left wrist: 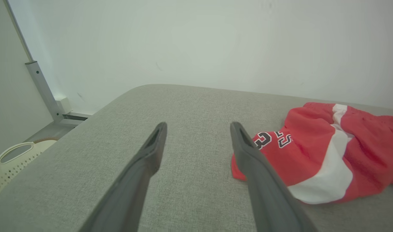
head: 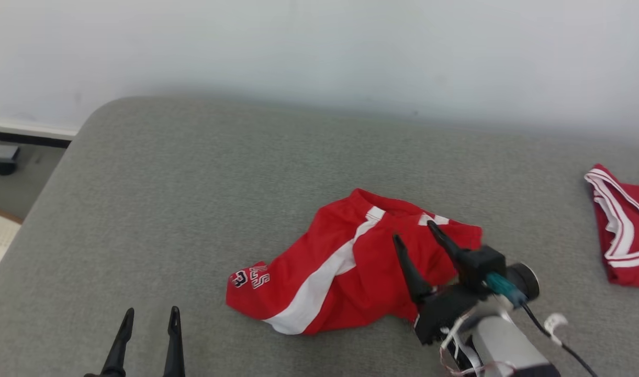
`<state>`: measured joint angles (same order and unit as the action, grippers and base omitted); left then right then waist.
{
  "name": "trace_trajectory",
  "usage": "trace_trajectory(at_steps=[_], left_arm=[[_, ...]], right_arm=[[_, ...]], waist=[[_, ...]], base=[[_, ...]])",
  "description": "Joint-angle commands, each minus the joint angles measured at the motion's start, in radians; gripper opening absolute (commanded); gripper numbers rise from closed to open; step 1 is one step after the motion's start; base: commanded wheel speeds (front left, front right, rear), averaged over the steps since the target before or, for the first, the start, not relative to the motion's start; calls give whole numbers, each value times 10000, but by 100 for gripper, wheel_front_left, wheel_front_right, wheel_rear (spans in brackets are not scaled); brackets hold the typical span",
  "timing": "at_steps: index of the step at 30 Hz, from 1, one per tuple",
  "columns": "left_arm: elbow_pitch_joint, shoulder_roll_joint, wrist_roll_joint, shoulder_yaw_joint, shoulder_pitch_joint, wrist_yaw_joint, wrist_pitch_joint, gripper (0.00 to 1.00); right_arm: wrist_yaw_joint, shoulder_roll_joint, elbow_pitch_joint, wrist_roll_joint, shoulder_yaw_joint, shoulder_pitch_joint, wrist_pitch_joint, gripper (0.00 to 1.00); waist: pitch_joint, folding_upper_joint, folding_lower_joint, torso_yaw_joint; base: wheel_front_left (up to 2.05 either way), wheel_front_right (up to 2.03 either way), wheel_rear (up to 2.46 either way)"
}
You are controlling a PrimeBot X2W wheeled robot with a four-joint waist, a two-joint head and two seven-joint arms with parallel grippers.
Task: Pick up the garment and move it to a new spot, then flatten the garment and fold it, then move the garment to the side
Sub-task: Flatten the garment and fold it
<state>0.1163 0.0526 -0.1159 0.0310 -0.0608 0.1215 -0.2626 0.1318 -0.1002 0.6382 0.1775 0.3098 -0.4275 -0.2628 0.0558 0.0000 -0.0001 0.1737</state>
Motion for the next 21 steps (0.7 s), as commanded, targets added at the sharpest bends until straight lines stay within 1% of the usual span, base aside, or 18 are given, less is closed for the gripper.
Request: trace_trajectory(at_steps=[1, 3, 4, 9, 13, 17, 21], left_arm=[[47, -22, -29, -78, 75, 6, -26, 100], [106, -24, -163, -174, 129, -12, -26, 100], [106, -24, -163, -174, 129, -12, -26, 100], [178, -23, -424, -367, 174, -120, -26, 100], [246, -22, -522, -431, 143, -135, -26, 100], [296, -26, -585, -501, 196, -130, -26, 100], [311, -27, -659, -616, 260, -144, -26, 100]], right_arm=[[-23, -85, 563, 124, 181, -457, 68, 100], [-23, -141, 1486, 224, 527, -1162, 254, 100], [-23, -141, 1486, 224, 527, -1162, 254, 100], [-23, -296, 3206, 501, 1241, -2473, 457, 100], [-23, -385, 4377, 833, 1822, -3129, 1042, 100], [-23, -545, 5115, 1132, 2218, -3622, 1501, 100], [-23, -717, 5533, 1385, 2575, -3969, 1720, 100]], waist=[[14, 0, 1, 430], [41, 0, 1, 668], [41, 0, 1, 668], [85, 0, 1, 1181], [108, 0, 1, 1467], [175, 0, 1, 1686], [253, 0, 1, 1870]], base=[[0, 0, 0], [0, 0, 0], [0, 0, 0], [0, 0, 0], [0, 0, 0], [0, 0, 0], [0, 0, 0]])
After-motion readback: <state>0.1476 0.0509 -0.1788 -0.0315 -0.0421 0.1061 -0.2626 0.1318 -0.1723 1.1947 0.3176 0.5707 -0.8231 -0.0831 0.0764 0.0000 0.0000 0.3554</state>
